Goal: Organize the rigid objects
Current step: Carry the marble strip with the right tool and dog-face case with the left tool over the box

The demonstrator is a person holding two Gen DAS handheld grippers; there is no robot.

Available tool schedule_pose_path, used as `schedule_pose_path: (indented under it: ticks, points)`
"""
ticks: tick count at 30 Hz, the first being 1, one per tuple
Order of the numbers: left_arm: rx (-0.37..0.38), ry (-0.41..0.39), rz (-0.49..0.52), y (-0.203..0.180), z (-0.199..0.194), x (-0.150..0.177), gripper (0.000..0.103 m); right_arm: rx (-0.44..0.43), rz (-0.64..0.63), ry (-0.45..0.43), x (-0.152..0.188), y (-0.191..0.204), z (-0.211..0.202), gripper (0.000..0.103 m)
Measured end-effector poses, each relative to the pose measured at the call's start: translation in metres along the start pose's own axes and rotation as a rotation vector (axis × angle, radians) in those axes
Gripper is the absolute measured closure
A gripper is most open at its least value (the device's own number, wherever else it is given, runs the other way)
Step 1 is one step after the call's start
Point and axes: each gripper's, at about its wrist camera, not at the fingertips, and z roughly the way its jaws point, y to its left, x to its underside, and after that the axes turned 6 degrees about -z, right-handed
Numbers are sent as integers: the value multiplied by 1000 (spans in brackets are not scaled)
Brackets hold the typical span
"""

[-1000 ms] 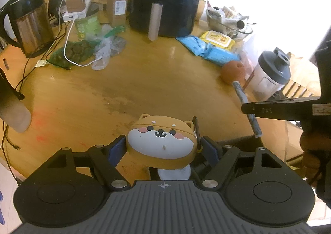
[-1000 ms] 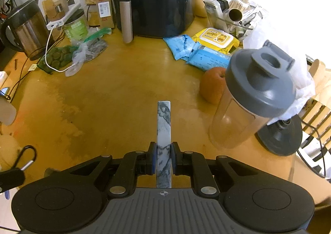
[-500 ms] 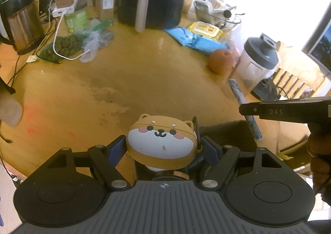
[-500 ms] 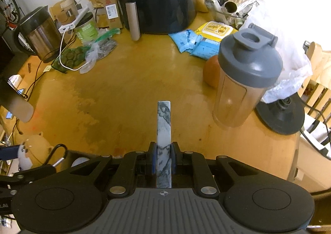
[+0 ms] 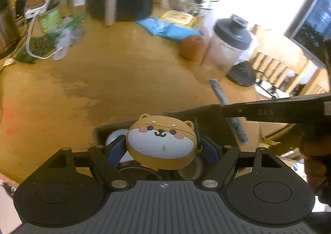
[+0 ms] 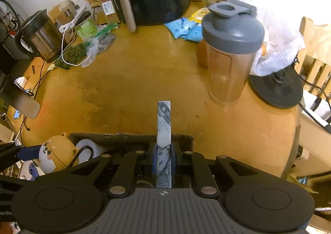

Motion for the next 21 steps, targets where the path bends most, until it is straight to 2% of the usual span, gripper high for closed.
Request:
schedule_pose_path:
  ticks: [5, 9, 21]
  points:
    - [40, -5, 43, -14, 1, 4, 25, -1, 22, -1, 7, -9, -4, 86]
    - [59, -21, 34, -16, -1, 7, 23, -1, 33, 4, 13, -14, -5, 86]
    - [-34, 7, -20, -18, 2, 16, 23, -22, 25, 13, 23, -19, -8, 86]
